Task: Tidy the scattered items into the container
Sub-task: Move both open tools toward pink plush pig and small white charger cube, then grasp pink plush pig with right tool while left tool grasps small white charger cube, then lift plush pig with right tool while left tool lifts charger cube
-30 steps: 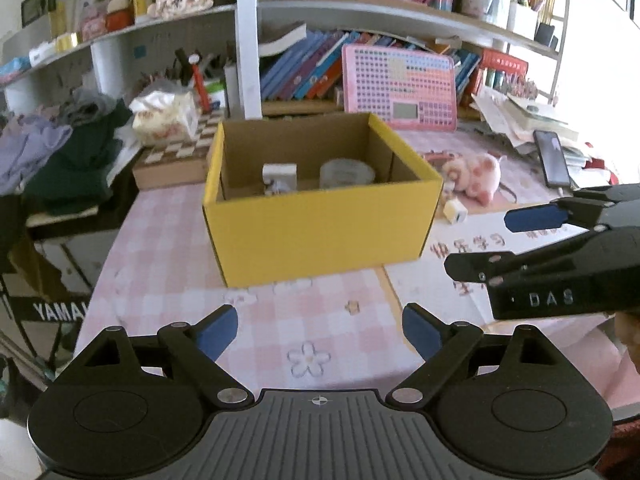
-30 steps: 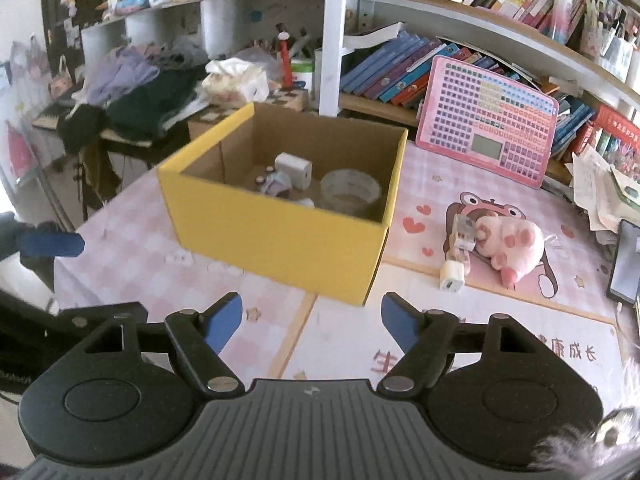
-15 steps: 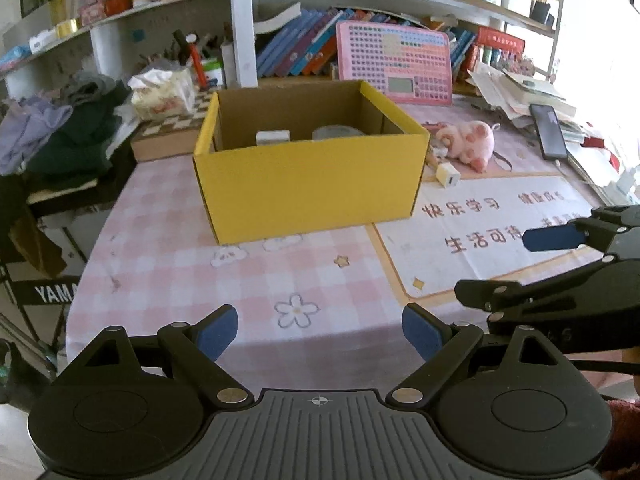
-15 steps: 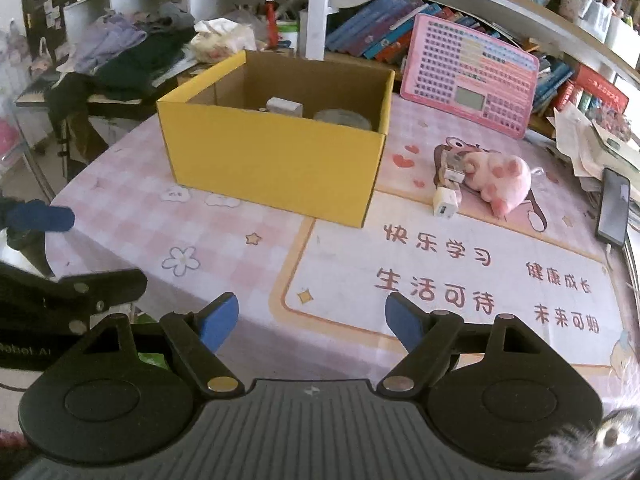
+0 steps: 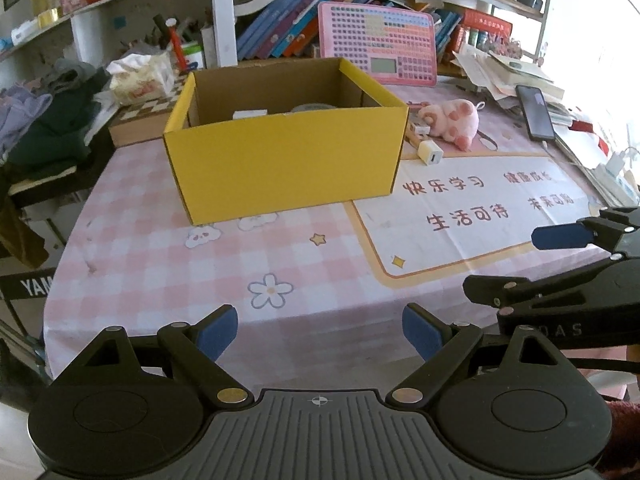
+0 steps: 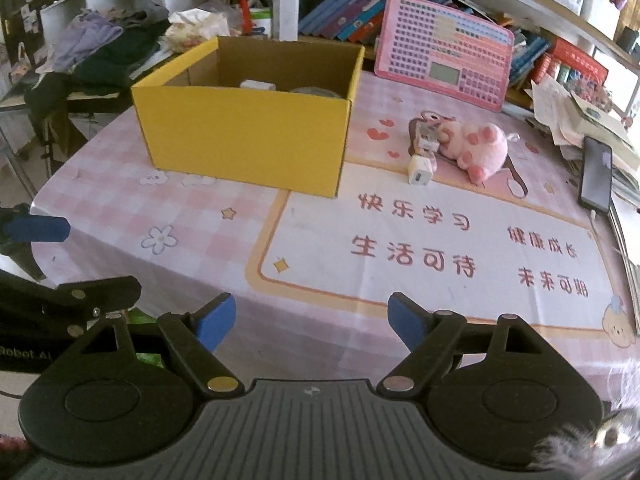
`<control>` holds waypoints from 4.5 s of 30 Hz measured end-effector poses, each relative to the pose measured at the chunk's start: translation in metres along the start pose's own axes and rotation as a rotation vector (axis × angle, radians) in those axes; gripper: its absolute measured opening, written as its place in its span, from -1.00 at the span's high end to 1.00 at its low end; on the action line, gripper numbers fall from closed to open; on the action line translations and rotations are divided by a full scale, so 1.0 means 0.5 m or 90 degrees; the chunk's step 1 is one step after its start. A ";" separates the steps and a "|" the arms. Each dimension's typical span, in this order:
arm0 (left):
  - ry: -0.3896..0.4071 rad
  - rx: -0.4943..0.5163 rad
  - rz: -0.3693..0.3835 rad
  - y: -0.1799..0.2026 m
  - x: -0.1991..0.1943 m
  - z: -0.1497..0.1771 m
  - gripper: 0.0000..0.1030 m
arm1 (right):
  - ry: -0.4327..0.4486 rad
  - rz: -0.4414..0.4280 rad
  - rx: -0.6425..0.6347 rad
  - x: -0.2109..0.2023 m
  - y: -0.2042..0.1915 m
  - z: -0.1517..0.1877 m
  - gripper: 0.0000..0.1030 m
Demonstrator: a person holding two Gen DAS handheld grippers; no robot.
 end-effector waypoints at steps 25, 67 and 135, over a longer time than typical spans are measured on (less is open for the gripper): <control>-0.037 0.029 0.012 0.123 0.070 -0.060 -0.78 | -0.022 0.017 0.019 0.019 0.139 0.000 -0.66; -0.020 0.153 0.021 0.402 0.278 -0.292 -0.74 | 0.016 0.011 0.128 0.130 0.526 -0.107 -0.66; -0.061 -0.027 -0.027 0.345 0.454 -0.380 0.54 | 0.033 -0.062 0.009 0.353 0.520 -0.321 -0.06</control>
Point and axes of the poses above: each gripper's, at about its wrist camera, not at the fingertips, and x roughly the way its jaws point, y to its right, z to its underside, the point moved 1 cm from there along x, roughly the way its jaws point, and after that the axes turned 2 degrees about -y, right-handed, at the moved point
